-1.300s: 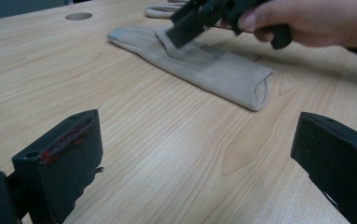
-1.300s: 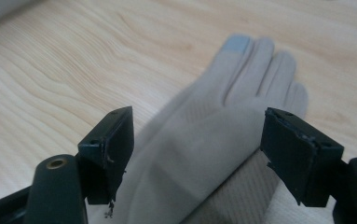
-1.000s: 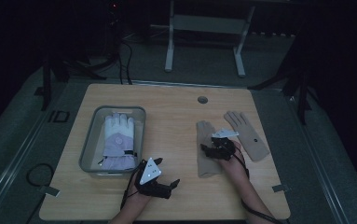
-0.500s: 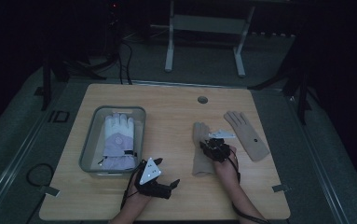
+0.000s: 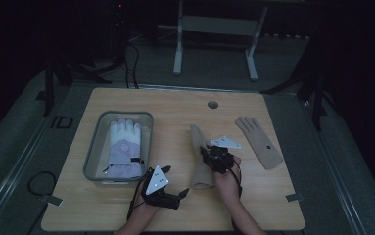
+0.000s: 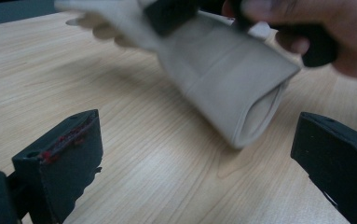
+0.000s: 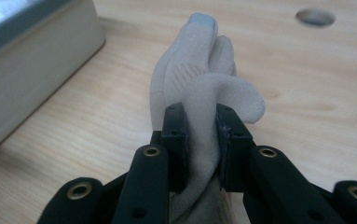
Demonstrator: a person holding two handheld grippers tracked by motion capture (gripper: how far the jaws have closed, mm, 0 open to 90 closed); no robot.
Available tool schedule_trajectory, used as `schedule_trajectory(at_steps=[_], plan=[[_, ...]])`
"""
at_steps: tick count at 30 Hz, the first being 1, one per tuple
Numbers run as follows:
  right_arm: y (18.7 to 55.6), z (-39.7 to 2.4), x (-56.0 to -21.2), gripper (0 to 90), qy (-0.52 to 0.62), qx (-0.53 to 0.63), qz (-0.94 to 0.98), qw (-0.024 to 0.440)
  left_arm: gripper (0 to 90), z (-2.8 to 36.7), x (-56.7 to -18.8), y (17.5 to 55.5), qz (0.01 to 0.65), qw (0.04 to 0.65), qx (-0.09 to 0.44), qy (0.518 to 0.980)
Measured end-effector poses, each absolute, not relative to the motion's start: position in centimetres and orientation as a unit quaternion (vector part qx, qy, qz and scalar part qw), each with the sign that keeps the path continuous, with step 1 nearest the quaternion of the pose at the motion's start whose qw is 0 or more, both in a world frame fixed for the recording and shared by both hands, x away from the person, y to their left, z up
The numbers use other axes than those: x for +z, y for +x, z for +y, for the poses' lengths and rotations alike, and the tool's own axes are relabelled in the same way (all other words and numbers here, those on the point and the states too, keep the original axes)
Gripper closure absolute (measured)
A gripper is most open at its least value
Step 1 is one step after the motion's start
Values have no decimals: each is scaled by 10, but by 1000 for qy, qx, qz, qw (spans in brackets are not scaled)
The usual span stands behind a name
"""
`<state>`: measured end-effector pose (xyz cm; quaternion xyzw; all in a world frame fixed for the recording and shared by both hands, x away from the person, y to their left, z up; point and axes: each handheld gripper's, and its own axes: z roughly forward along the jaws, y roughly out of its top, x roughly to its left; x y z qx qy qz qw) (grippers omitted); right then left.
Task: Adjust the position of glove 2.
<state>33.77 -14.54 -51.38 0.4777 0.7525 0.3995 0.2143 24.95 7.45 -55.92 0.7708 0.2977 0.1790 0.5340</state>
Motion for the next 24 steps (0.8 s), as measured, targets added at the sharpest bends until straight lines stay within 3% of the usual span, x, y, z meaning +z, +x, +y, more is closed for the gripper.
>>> schedule_trajectory(at_steps=[6, 11, 18, 24], plan=[[342, -141, -541, 730, 484, 370, 765, 209, 22, 73, -562, 250, 293, 532, 176, 775], [347, -143, -555, 531, 480, 355, 778, 194, 22, 72, -563, 250, 291, 530, 178, 776], [347, -143, -556, 405, 452, 349, 800, 187, 22, 71, -564, 250, 291, 527, 175, 779], [348, -150, -541, 408, 432, 356, 808, 184, 22, 70, -565, 250, 288, 528, 172, 780]])
